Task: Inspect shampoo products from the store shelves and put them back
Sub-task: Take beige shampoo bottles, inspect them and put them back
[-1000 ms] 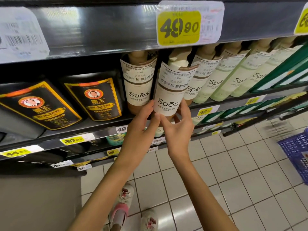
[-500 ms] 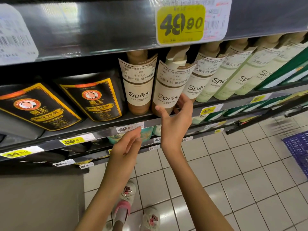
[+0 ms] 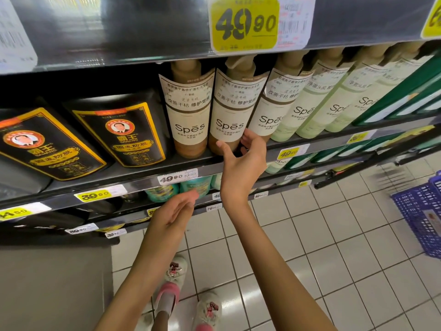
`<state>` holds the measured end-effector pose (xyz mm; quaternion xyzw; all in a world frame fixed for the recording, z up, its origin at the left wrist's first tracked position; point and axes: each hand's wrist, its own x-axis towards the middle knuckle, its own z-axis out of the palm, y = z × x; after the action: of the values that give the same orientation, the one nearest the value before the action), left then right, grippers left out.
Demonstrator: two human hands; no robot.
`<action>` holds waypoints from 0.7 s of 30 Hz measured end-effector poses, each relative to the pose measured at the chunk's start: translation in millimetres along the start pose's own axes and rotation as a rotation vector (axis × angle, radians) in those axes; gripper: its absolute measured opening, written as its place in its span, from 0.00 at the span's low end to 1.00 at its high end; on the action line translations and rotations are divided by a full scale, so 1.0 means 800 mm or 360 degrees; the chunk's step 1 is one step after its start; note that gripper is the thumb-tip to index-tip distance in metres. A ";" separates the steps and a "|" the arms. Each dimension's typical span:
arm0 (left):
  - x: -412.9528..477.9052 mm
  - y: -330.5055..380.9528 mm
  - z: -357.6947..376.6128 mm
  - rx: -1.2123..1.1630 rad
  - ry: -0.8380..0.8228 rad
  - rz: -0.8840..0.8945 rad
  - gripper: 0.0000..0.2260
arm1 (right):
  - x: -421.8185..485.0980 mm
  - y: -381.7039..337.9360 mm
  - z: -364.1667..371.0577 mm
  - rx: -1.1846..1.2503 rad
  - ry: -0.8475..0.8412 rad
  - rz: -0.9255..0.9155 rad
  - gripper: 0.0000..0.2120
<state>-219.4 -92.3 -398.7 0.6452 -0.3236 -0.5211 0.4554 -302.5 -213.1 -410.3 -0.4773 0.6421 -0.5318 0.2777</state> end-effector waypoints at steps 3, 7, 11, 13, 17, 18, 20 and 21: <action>-0.002 0.000 0.001 0.0005 -0.0006 0.0002 0.10 | 0.001 -0.001 0.004 0.0001 0.0007 -0.0021 0.23; -0.006 -0.003 0.000 0.0018 -0.0007 -0.0021 0.10 | 0.001 -0.002 0.006 0.0013 0.0011 -0.0011 0.24; -0.010 -0.003 0.001 0.0013 -0.0005 -0.0038 0.10 | 0.002 -0.002 0.008 0.0022 0.0000 -0.0014 0.24; -0.010 -0.001 0.001 0.0018 -0.0013 -0.0044 0.10 | 0.003 -0.001 0.007 0.0018 -0.0033 -0.0015 0.24; -0.016 0.005 -0.002 0.0004 -0.0026 -0.0030 0.10 | 0.004 -0.011 -0.019 0.0051 -0.0126 -0.0050 0.21; -0.017 0.008 -0.001 -0.0001 -0.0034 -0.0025 0.10 | 0.008 -0.017 -0.031 0.0054 -0.0094 -0.0134 0.21; -0.019 0.015 0.003 -0.0013 -0.0055 -0.0007 0.10 | 0.025 -0.036 -0.058 0.0031 -0.0016 -0.0348 0.23; -0.019 0.019 0.006 -0.0021 -0.0066 0.0008 0.10 | 0.037 -0.046 -0.069 0.0005 -0.0001 -0.0440 0.24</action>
<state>-227.2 -85.6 -379.0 0.6304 -0.3312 -0.5354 0.4541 -350.4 -216.3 -355.1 -0.5610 0.5693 -0.5658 0.2025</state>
